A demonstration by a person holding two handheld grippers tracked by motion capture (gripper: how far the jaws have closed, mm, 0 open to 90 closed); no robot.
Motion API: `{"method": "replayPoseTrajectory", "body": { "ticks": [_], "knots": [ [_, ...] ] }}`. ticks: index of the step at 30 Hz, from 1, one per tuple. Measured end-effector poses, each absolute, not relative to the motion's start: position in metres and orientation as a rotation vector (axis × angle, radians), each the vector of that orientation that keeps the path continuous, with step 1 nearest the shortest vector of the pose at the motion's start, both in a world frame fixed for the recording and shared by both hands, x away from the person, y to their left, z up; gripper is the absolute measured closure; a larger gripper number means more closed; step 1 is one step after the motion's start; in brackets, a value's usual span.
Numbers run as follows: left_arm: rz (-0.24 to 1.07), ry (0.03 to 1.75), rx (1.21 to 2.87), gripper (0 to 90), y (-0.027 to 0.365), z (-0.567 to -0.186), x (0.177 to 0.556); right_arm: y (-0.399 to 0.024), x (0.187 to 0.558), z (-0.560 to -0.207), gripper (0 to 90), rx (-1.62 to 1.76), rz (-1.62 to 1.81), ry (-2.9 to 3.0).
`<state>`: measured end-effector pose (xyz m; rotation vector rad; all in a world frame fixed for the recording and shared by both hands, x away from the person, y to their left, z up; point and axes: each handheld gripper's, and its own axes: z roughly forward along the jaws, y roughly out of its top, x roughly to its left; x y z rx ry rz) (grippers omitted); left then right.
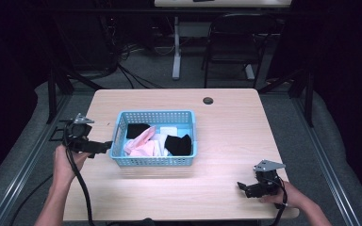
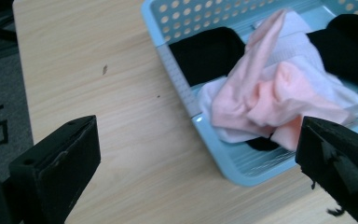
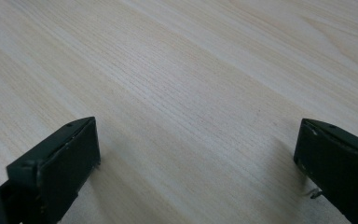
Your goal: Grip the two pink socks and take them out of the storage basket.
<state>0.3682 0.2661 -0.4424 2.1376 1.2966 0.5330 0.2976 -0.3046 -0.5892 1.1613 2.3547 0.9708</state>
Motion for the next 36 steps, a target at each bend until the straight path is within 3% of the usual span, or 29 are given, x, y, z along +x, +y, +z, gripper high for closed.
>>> {"method": "replayPoseTrajectory", "body": {
  "ticks": [24, 34, 36],
  "knots": [
    [0.350, 1.181, 2.399, 2.1, 0.178, -0.458, 0.433, -0.305, 0.297, -0.589, 0.0, 1.158, 0.962, 2.358],
    [0.272, 1.217, 2.470, 16.4, 0.162, -0.475, 0.459, -0.305, 0.297, -0.589, 0.0, 1.158, 0.959, 2.358],
    [0.253, 1.232, 2.488, 24.9, 0.160, -0.478, 0.463, -0.305, 0.297, -0.589, 0.0, 1.158, 0.962, 2.357]
  ]
}}
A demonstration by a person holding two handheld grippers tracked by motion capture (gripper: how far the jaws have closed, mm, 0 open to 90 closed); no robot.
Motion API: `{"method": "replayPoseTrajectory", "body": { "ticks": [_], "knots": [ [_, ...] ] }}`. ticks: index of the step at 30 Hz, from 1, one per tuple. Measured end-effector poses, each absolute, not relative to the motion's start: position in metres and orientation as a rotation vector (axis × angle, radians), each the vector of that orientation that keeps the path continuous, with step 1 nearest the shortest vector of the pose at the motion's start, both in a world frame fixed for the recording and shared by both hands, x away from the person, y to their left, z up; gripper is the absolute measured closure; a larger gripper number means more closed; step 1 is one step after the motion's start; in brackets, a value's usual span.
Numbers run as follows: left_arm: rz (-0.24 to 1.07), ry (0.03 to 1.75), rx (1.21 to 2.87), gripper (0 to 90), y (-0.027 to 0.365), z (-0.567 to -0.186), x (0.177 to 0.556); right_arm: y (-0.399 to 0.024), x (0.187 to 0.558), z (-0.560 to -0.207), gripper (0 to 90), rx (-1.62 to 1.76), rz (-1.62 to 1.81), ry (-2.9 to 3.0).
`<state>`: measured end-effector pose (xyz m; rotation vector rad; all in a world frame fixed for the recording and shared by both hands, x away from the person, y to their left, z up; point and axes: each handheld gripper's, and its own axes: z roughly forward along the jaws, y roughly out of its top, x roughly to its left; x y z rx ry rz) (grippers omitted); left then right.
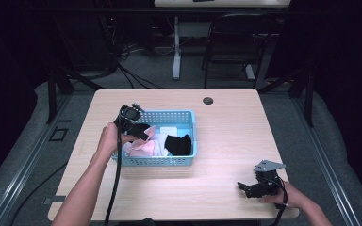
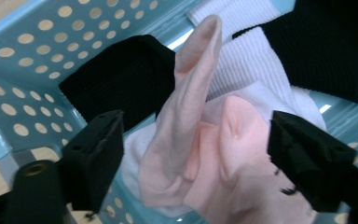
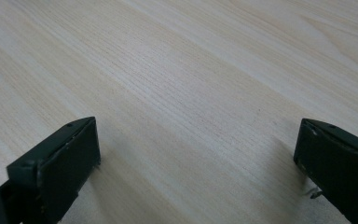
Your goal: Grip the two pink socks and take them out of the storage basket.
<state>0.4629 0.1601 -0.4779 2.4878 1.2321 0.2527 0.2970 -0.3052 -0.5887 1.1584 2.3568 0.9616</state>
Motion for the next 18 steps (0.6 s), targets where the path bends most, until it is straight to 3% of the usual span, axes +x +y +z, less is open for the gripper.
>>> {"method": "replayPoseTrajectory", "body": {
  "ticks": [18],
  "knots": [
    [0.152, 1.321, 2.570, 58.7, 0.158, -0.507, 0.481, -0.305, 0.297, -0.589, 0.0, 1.156, 0.970, 2.356]
  ]
}}
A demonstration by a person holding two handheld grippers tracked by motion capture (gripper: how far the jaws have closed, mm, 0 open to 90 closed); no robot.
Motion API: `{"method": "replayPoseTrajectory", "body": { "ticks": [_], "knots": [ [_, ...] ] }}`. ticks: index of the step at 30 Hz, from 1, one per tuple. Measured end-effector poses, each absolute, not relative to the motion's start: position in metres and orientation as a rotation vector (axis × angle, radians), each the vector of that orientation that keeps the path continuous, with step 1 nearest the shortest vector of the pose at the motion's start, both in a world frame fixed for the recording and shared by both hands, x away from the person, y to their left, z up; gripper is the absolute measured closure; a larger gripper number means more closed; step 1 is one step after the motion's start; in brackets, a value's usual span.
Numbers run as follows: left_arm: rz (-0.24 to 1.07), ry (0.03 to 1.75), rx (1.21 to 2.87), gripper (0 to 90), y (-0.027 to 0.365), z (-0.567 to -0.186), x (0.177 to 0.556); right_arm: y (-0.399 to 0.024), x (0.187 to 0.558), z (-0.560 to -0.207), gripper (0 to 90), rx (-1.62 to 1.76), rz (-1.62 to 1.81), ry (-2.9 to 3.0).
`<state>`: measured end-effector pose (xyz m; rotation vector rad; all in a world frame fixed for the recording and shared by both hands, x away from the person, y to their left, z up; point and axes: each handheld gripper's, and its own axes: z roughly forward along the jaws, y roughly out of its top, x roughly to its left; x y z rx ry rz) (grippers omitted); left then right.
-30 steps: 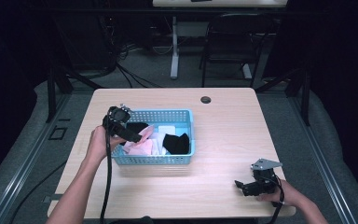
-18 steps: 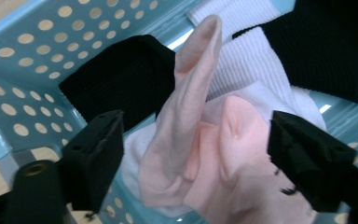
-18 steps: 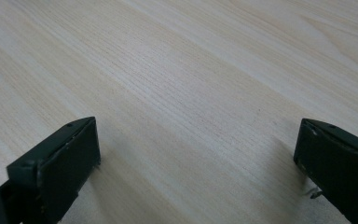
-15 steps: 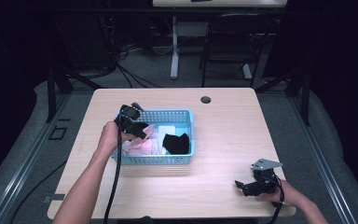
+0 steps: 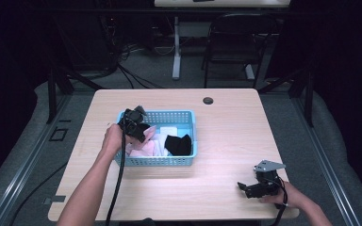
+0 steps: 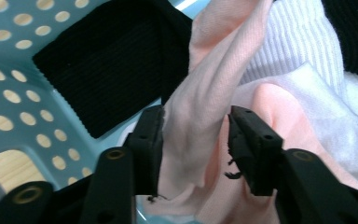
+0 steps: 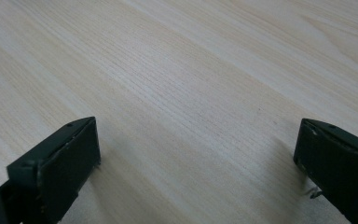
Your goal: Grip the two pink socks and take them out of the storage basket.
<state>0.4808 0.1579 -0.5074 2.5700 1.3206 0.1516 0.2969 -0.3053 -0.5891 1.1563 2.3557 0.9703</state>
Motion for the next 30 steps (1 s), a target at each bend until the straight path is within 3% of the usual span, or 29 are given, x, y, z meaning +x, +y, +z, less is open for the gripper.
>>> {"method": "replayPoseTrajectory", "body": {
  "ticks": [4, 8, 30],
  "knots": [
    [0.164, 1.307, 2.594, 75.2, 0.155, -0.510, 0.480, -0.305, 0.297, -0.589, 0.0, 1.156, 0.970, 2.356],
    [0.188, 1.297, 2.591, 84.3, 0.154, -0.509, 0.479, -0.305, 0.297, -0.589, 0.0, 1.157, 0.970, 2.356],
    [0.342, 1.208, 2.538, 86.1, 0.157, -0.457, 0.467, -0.305, 0.297, -0.589, 0.0, 1.156, 0.970, 2.356]
  ]
}}
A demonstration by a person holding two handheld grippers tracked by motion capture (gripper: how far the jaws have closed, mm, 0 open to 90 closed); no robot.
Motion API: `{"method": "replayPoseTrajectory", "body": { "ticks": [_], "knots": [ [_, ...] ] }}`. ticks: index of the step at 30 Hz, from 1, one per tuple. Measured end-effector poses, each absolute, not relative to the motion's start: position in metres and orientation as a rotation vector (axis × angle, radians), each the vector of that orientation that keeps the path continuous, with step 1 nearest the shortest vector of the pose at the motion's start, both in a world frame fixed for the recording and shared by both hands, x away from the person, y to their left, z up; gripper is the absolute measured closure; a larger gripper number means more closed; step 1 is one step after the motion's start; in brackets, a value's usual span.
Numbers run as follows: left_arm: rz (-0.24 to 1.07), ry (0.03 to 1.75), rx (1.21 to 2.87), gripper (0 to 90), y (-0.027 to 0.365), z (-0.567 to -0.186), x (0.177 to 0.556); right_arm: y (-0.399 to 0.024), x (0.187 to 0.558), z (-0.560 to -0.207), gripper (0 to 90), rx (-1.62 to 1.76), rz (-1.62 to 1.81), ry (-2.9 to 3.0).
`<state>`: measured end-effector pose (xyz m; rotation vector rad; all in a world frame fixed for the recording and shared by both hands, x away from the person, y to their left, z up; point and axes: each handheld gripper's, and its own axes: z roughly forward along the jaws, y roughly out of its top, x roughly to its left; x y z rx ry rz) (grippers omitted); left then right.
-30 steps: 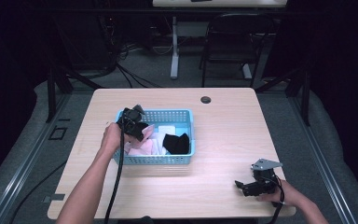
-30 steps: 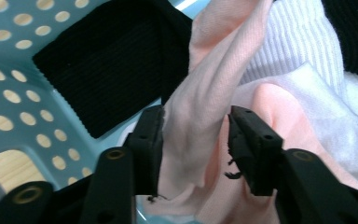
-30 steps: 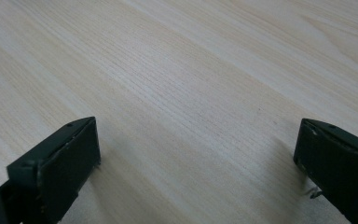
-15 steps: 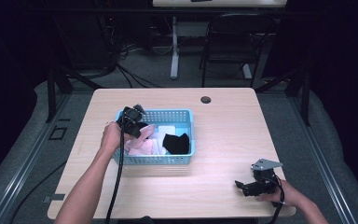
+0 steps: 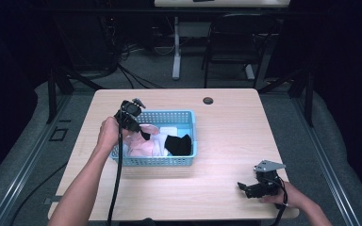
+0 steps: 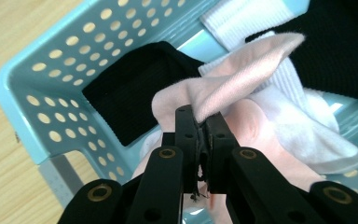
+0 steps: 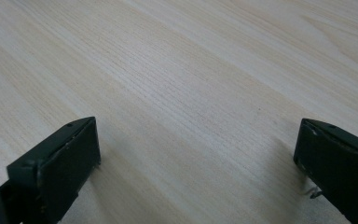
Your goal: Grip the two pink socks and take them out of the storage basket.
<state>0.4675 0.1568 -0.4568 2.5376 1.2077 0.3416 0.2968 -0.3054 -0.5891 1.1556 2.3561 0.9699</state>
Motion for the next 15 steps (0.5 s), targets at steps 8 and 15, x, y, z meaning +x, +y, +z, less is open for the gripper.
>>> {"method": "replayPoseTrajectory", "body": {
  "ticks": [8, 15],
  "knots": [
    [0.366, 1.198, 2.518, 86.1, 0.157, -0.440, 0.466, -0.305, 0.297, -0.589, 0.0, 1.156, 0.970, 2.356],
    [0.390, 1.175, 2.501, 86.1, 0.156, -0.424, 0.465, -0.305, 0.297, -0.589, 0.0, 1.155, 0.971, 2.356]
  ]
}}
